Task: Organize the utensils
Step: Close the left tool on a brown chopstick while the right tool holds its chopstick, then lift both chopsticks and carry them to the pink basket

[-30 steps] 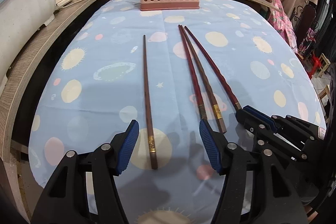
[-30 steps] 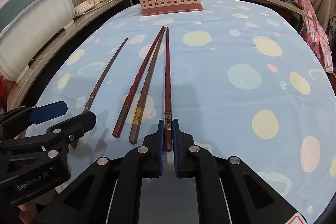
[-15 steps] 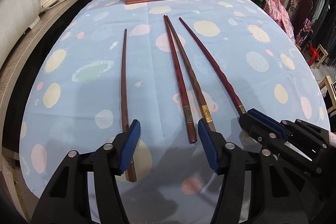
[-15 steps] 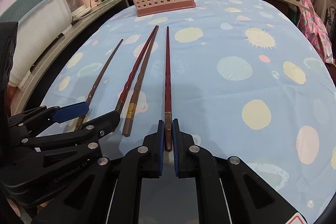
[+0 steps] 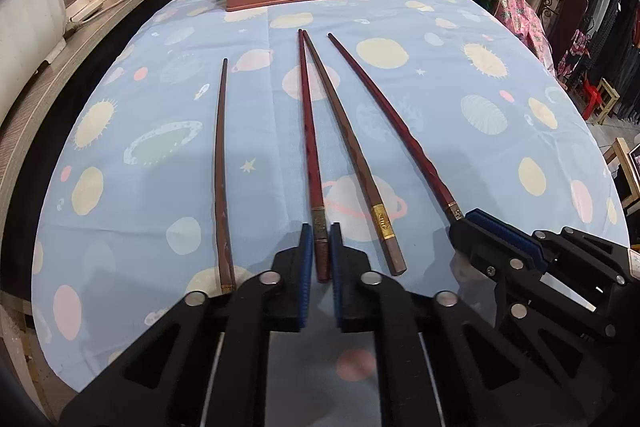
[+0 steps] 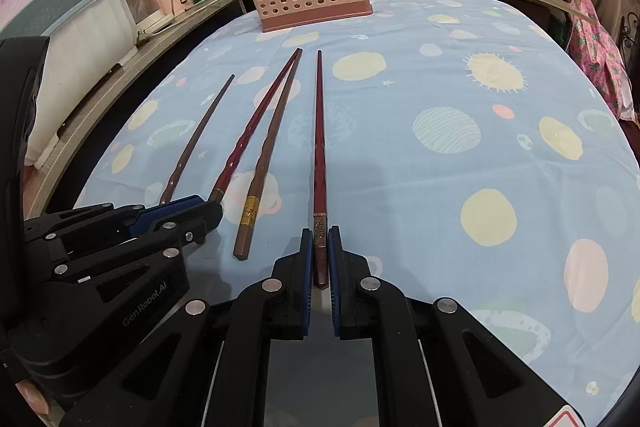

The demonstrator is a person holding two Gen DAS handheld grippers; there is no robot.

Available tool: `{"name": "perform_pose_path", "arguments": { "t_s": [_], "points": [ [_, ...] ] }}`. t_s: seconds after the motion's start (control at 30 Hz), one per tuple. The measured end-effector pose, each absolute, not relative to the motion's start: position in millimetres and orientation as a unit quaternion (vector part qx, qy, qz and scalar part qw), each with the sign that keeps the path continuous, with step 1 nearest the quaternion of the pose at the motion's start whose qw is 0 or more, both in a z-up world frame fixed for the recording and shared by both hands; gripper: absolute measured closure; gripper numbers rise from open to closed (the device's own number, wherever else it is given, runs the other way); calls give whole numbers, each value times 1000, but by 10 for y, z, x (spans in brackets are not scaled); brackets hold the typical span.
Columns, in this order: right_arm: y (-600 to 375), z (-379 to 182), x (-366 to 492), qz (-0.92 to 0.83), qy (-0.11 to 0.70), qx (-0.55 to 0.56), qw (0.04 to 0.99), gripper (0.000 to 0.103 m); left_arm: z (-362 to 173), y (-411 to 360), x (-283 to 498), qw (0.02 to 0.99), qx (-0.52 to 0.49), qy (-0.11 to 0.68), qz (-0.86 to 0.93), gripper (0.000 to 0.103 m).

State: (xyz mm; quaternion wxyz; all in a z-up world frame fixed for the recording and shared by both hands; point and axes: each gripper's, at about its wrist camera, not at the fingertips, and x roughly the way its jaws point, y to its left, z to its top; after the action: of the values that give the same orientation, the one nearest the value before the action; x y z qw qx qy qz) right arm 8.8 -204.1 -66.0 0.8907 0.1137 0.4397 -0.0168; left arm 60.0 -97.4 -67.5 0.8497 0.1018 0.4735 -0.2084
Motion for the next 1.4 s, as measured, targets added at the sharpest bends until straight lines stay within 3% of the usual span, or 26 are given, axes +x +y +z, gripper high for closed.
{"name": "perform_pose_path", "arguments": {
  "t_s": [0.57,1.4],
  "points": [
    [-2062,-370,40,-19,422,116,899,96,-261,-764,604,862,56,458,-210,96],
    [-2479,1202,434,-15,264,120,957,96,1254,-635,1245,914,-11,351,-202,96]
  ]
}}
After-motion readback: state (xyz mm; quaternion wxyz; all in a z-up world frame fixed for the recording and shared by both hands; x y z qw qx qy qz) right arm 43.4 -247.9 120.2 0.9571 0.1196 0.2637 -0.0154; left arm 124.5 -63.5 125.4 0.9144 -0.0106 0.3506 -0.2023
